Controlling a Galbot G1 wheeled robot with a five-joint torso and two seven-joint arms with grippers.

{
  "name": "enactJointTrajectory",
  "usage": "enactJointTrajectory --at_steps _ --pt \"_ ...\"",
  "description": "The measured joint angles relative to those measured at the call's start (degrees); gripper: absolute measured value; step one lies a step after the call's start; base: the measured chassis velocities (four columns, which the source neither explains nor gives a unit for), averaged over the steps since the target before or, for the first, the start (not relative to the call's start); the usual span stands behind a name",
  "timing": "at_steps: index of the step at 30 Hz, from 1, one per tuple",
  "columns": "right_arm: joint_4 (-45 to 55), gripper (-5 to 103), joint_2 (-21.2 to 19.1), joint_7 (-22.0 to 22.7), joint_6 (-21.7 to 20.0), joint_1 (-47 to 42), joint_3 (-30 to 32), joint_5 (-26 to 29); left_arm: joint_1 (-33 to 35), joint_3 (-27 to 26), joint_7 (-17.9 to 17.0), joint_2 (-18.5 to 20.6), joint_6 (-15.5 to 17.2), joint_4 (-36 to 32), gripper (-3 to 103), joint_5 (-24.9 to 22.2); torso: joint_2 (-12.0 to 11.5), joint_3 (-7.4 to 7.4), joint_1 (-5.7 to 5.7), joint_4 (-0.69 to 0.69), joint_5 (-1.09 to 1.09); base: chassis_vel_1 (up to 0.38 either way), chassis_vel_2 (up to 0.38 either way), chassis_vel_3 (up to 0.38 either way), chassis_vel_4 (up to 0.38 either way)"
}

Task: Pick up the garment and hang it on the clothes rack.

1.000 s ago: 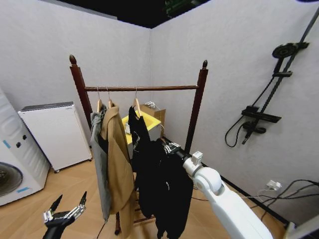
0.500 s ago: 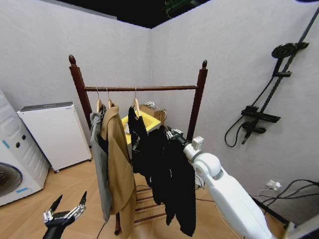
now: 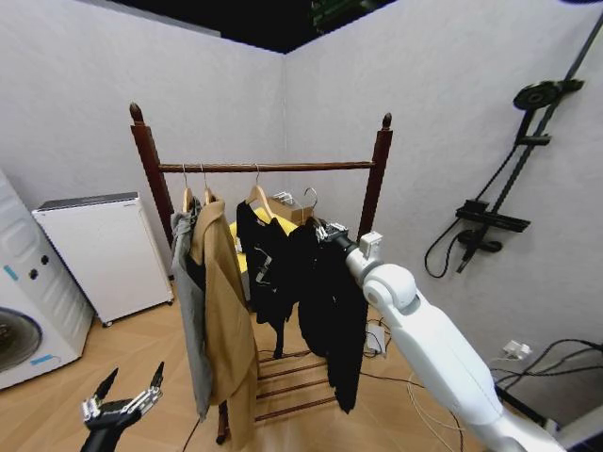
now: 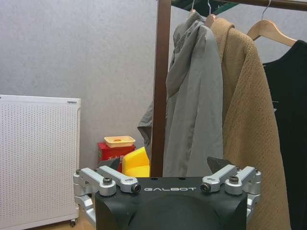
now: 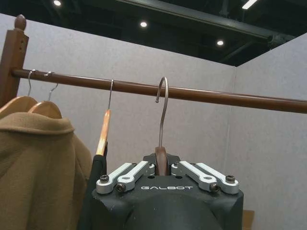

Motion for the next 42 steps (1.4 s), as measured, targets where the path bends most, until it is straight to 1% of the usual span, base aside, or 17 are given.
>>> enactJointTrajectory --at_steps 1,3,4,8,9,13,15,18,20,22,23,26,30,35,38,39,42 --pt "0.64 9 -1.62 -0.64 -0.11 -0.87 1.05 1.38 0.0 0.0 0.0 0.0 0.0 0.0 100 0.0 0.0 0.0 -0.01 -0.02 0.02 0.0 0.0 0.0 0.0" --pt "0.58 9 -2.6 -0.88 0.13 -1.05 1.67 2.4 0.0 0.0 0.0 0.0 0.0 0.0 100 0.0 0.0 0.0 -0.01 -0.04 0.02 0.0 0.0 0.0 0.0" --pt "-0.47 9 -3.27 -1.23 1.12 -0.34 2.02 3.34 0.0 0.0 0.01 0.0 0.0 0.0 100 0.0 0.01 0.0 -0.01 -0.04 0.03 0.0 0.0 0.0 0.0" --pt "-2.98 9 -3.38 -2.34 3.37 2.32 1.51 3.91 0.0 0.0 0.01 0.0 0.0 0.0 100 0.0 0.0 0.0 0.0 -0.02 0.01 0.0 0.0 0.0 0.0" --pt "-4.65 9 -3.22 -3.53 4.96 4.36 0.62 4.07 0.0 0.0 0.01 0.0 0.0 0.0 100 0.0 0.0 0.0 -0.01 -0.01 0.0 0.0 0.0 0.0 0.0" --pt "-7.74 9 -2.25 -5.69 7.25 8.43 -1.47 4.83 0.0 0.0 0.01 0.0 0.0 0.0 100 0.0 0.0 0.0 0.0 0.0 0.0 0.0 0.0 0.0 0.0" --pt "-11.18 9 -0.58 -8.43 9.87 11.72 -3.15 4.93 0.0 0.0 0.0 0.0 0.0 0.0 100 0.0 0.0 0.0 0.0 0.02 -0.01 0.0 0.0 0.0 0.0" --pt "-12.05 9 0.46 -8.55 10.53 12.85 -3.87 5.12 -0.01 0.0 0.0 0.0 0.0 0.0 100 0.0 0.0 0.0 0.0 0.01 0.0 0.0 0.0 0.0 0.0" --pt "-12.05 9 0.95 -8.14 10.33 13.34 -4.14 5.14 0.0 0.0 0.0 0.0 0.0 0.0 100 0.0 0.0 0.0 0.0 0.0 -0.01 0.0 0.0 0.0 0.0" --pt "-11.63 9 1.8 -5.81 8.67 14.25 -4.89 5.39 0.0 0.0 0.0 0.0 0.0 0.0 100 0.0 0.0 0.0 0.0 -0.02 0.0 0.0 0.0 0.0 0.0" --pt "-11.63 9 1.8 -5.81 8.67 14.25 -4.89 5.39 0.0 0.0 0.0 0.0 0.0 0.0 100 0.0 0.0 0.0 0.0 -0.02 0.0 0.0 0.0 0.0 0.0" --pt "-11.53 9 2.82 -1.61 5.62 15.85 -6.96 5.9 0.0 0.0 0.01 0.0 0.0 0.0 100 0.0 0.0 0.0 0.0 -0.01 -0.01 0.0 0.0 0.0 0.0" --pt "-12.45 9 3.62 0.69 4.36 17.01 -9.31 5.9 0.0 0.0 0.0 0.0 0.0 0.0 100 0.0 0.0 0.0 0.0 -0.01 0.0 0.0 0.0 0.0 0.0" --pt "-14.14 9 5.23 1.12 4.18 18.33 -11.09 5.54 0.0 0.0 0.01 0.0 0.0 0.0 100 0.0 0.01 0.0 0.0 -0.01 -0.01 0.0 0.0 0.0 0.0" --pt "-17.33 9 7.48 0.19 5.12 19.87 -12.01 3.79 0.0 0.0 0.0 0.0 0.0 0.0 100 0.0 0.0 0.0 0.0 0.0 -0.01 0.0 0.0 0.0 0.0" --pt "-17.33 9 7.48 0.19 5.12 19.87 -12.01 3.79 0.0 0.0 0.0 0.0 0.0 0.0 100 0.0 0.0 0.0 0.0 0.0 -0.01 0.0 0.0 0.0 0.0" --pt "-21.1 9 10.31 -0.44 5.53 21.63 -12.99 2.55 0.0 0.0 0.01 0.0 0.0 -0.01 100 0.0 0.0 0.0 0.0 -0.01 0.0 0.0 0.0 0.0 0.0"
